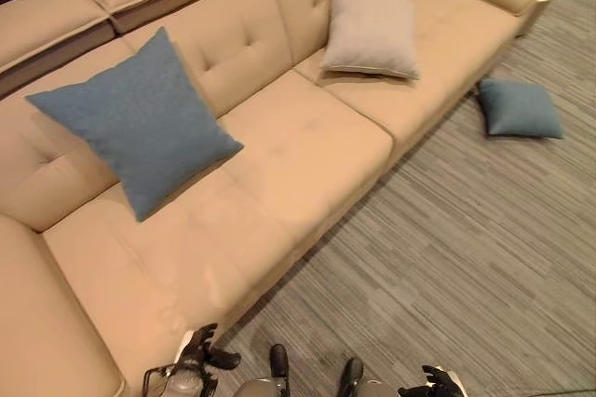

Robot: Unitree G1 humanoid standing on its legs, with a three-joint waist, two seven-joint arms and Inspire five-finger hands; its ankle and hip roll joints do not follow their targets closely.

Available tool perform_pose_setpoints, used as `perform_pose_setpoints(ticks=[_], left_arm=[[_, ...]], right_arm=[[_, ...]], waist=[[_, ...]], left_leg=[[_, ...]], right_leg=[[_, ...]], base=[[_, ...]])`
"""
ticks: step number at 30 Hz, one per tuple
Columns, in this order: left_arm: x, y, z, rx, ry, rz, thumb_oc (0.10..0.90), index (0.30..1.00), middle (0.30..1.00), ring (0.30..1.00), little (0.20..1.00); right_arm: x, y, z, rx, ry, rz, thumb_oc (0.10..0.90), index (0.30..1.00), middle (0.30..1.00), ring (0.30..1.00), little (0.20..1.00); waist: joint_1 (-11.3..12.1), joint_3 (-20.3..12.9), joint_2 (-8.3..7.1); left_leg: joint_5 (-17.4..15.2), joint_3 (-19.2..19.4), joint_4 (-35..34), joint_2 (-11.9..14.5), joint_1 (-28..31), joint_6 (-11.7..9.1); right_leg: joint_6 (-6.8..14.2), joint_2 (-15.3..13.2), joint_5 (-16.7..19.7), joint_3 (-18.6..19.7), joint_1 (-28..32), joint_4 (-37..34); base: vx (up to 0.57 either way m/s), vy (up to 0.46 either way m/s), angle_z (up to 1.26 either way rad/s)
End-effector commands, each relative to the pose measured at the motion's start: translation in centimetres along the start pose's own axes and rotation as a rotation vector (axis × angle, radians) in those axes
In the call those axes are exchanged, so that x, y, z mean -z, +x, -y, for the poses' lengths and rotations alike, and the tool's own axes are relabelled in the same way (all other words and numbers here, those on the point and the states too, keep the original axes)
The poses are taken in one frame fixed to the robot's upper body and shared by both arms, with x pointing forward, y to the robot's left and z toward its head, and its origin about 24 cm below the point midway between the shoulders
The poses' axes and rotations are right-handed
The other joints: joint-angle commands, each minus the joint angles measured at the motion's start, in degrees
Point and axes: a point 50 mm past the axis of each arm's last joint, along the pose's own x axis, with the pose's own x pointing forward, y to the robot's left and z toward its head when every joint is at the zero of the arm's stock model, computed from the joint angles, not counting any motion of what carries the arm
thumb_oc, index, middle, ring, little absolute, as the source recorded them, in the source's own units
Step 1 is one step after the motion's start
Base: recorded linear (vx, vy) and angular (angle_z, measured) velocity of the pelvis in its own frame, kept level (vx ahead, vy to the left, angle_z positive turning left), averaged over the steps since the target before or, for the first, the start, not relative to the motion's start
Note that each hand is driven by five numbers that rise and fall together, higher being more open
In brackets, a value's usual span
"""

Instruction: Pick up all the scattered cushions and arrange them neatly on the sofa.

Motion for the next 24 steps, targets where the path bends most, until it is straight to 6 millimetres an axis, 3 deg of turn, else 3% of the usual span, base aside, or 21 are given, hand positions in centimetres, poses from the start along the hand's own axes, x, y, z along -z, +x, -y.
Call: perform_pose_setpoints(ticks=[1,3,7,10,11,13,14,17,21,24], left_arm=[[-2.1,0.3,0.5,0.018,0.008,0.076,0.800,0.900,0.900,0.900,0.900],[-2.3,0.3,1.1,0.034,0.014,0.084,0.800,0.900,0.900,0.900,0.900],[-3.0,0.3,1.8,0.050,0.028,0.110,0.800,0.900,0.900,0.900,0.900],[-4.0,0.3,2.3,0.062,0.035,0.141,0.800,0.900,0.900,0.900,0.900],[-4.7,0.3,2.6,0.062,0.039,0.163,0.800,0.900,0.900,0.900,0.900],[-5.0,0.3,2.9,0.068,0.039,0.174,0.800,0.900,0.900,0.900,0.900],[-5.2,0.3,3.2,0.074,0.047,0.181,0.800,0.900,0.900,0.900,0.900],[-5.3,0.2,3.4,0.080,0.046,0.186,0.800,0.900,0.900,0.900,0.900],[-4.9,0.2,3.6,0.086,0.053,0.176,0.800,0.900,0.900,0.900,0.900],[-4.6,0.1,3.4,0.079,0.047,0.169,0.800,0.900,0.900,0.900,0.900]], right_arm=[[-1.2,0.5,2.3,0.087,0.014,0.040,0.800,0.900,0.900,0.900,0.900],[-1.2,0.5,2.8,0.107,0.030,0.042,0.800,0.900,0.900,0.900,0.900],[-1.1,0.5,3.3,0.129,0.061,0.044,0.800,0.900,0.900,0.900,0.900],[-0.7,0.4,3.9,0.159,0.085,0.039,0.800,0.900,0.900,0.900,0.900],[-0.4,0.4,4.1,0.176,0.079,0.029,0.800,0.900,0.900,0.900,0.900],[-0.2,0.3,4.1,0.179,0.073,0.021,0.800,0.900,0.900,0.900,0.900],[0.4,0.2,4.3,0.188,0.062,0.002,0.800,0.900,0.900,0.900,0.900],[1.0,0.1,4.3,0.194,0.047,-0.018,0.800,0.900,0.900,0.900,0.900],[1.2,0.1,4.2,0.200,0.012,-0.028,0.800,0.900,0.900,0.900,0.900],[1.1,0.0,3.7,0.184,0.000,-0.018,0.800,0.900,0.900,0.900,0.900]], waist=[[0.7,-3.8,-1.39],[-0.7,-3.5,-0.59],[-2.0,-3.4,-0.12],[-2.7,-2.5,-0.28],[-2.2,-1.3,-0.41],[-1.9,-1.2,-0.80],[-1.1,-1.2,-1.56],[-0.4,-1.2,-1.73],[2.8,-1.2,-0.89],[3.8,-1.3,-0.93]], left_leg=[[-4.5,-8.0,3.7,-0.9,-0.5,-2.6],[-5.0,-8.0,3.9,-0.1,1.5,-2.9],[-5.6,-8.0,6.1,1.0,1.5,-3.8],[-6.6,-7.5,12.8,2.7,-0.2,-4.6],[-5.3,-9.3,18.4,3.1,-2.3,-5.1],[-4.7,-11.2,19.8,2.0,-4.2,-4.9],[-5.9,-13.6,19.3,-0.9,-7.1,-4.4],[-5.5,-14.4,17.5,-2.5,-9.3,-4.4],[1.4,-16.1,10.3,-5.6,-13.8,-5.1],[2.1,-15.1,9.5,-5.7,-14.3,-4.9]], right_leg=[[-0.3,2.4,5.4,2.7,-0.2,-7.3],[-0.9,3.8,5.4,5.2,0.8,-8.7],[-1.6,5.1,5.3,6.5,1.4,-10.5],[-2.4,5.9,4.5,7.0,2.7,-11.1],[-3.1,6.5,4.4,8.0,3.4,-11.1],[-3.2,6.5,4.6,8.4,3.5,-11.3],[-3.0,6.7,4.8,9.4,4.3,-12.5],[-2.7,7.1,4.7,10.5,5.3,-13.4],[-3.1,10.8,3.3,14.6,8.4,-14.8],[-3.6,11.9,2.3,16.7,9.8,-14.8]], base=[[0.09,-0.144,-0.43],[0.09,-0.155,-0.10],[0.05,-0.151,-0.19],[0.04,-0.153,-0.07],[0.04,-0.117,-0.16],[0.07,-0.116,-0.41],[0.09,-0.079,-0.56],[0.17,-0.072,-0.34],[0.24,-0.051,-0.47],[0.19,0.000,-0.81]])
